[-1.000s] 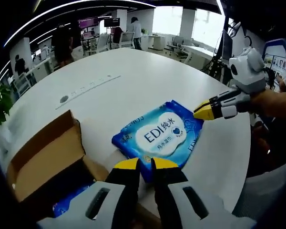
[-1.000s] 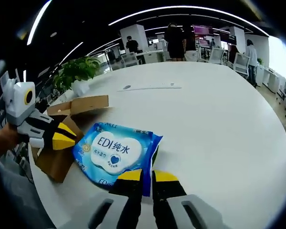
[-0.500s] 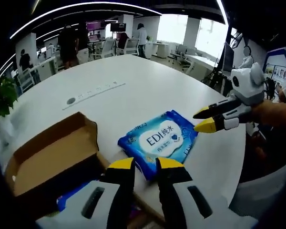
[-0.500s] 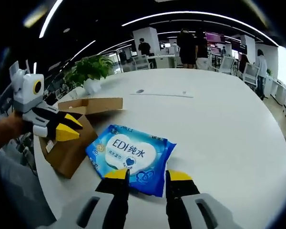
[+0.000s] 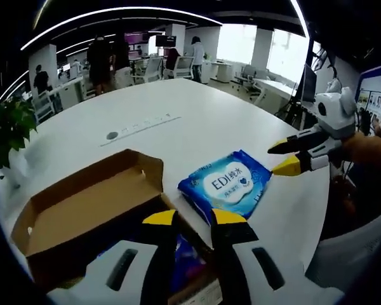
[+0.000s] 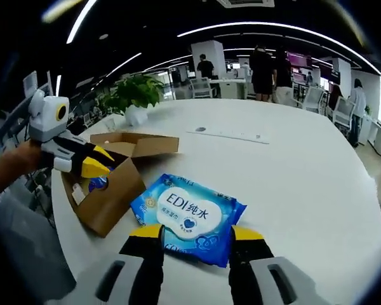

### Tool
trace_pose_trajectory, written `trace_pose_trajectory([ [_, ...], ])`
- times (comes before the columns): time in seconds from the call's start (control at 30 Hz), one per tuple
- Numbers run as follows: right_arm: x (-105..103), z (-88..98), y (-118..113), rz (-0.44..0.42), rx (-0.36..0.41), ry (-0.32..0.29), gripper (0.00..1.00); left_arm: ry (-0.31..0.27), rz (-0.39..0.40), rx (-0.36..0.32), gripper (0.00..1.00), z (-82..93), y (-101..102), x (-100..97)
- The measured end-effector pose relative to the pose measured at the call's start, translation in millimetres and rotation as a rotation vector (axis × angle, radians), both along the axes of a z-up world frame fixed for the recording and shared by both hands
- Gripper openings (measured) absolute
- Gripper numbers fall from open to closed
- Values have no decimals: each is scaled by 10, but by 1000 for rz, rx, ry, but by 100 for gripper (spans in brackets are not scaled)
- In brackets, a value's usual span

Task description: Operate the shoe box by opening the lid, removing the specified soft item, and placing it in the target area until the item is outside and the box remains undamaged.

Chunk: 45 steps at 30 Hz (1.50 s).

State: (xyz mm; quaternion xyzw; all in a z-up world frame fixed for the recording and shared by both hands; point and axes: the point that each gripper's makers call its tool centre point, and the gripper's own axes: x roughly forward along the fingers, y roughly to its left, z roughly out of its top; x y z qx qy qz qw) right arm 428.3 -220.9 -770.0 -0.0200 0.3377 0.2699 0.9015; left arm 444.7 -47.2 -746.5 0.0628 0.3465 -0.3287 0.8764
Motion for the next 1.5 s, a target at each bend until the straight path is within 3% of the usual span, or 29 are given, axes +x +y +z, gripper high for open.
trace_pose_trajectory([
  [0.43, -44, 189, 362, 97, 6, -36, 40, -17, 40, 35, 23, 60, 445, 20],
  [0.9, -11, 384, 842, 213, 22, -70, 40, 16, 125, 91, 22, -162, 988, -18],
  [1.23, 9, 436, 1154, 286, 23, -81, 40, 45, 180, 110, 21, -342, 1219, -44],
  [1.5, 44, 427, 1423, 354, -1, -92, 39, 79, 223, 86, 19, -464, 1254, -15],
])
